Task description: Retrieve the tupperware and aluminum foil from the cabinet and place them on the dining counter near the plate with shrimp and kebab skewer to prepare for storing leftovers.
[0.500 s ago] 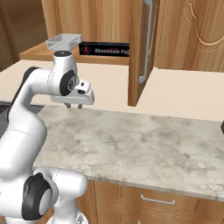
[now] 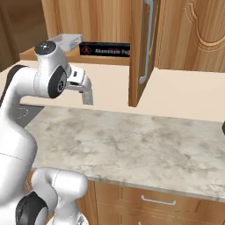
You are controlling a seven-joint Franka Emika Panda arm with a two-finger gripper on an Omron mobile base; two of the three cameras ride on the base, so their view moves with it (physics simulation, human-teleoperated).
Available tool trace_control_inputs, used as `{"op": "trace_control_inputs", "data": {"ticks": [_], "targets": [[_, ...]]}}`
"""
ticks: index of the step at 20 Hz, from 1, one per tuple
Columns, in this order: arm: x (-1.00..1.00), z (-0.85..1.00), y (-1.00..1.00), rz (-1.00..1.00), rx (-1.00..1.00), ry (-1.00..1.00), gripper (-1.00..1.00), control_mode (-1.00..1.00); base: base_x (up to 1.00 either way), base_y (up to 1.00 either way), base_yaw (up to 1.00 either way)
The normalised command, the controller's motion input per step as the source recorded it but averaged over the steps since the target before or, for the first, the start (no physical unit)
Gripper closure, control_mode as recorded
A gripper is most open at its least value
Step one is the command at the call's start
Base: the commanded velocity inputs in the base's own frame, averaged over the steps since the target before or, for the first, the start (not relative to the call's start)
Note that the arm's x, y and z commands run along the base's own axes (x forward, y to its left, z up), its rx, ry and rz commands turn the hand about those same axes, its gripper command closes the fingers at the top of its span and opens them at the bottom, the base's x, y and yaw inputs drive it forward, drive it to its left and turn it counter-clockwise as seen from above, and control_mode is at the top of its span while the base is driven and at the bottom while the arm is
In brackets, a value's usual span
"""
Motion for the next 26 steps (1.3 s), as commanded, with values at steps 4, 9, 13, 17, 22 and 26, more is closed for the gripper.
{"op": "trace_control_inputs", "data": {"ticks": [4, 9, 13, 17, 22, 26], "targets": [[0.08, 0.96, 0.08, -0.26, 0.0, -0.4, -1.0, -1.0, 0.0, 0.0, 0.0], [0.27, 0.67, 0.13, -0.3, 0.0, -0.5, -1.0, -1.0, 0.0, 0.0, 0.0], [0.59, 0.43, 0.0, -0.3, 0.09, -0.43, -1.0, -1.0, 0.0, 0.0, 0.0], [0.79, 0.07, -0.04, -0.25, 0.2, -0.2, -1.0, -1.0, 0.0, 0.0, 0.0], [0.26, 0.81, -0.08, -0.23, 0.18, -0.04, -1.0, -1.0, 0.0, 0.0, 0.0], [0.02, 0.86, -0.06, -0.15, 0.16, 0.02, -1.0, -1.0, 0.0, 0.0, 0.0]]}}
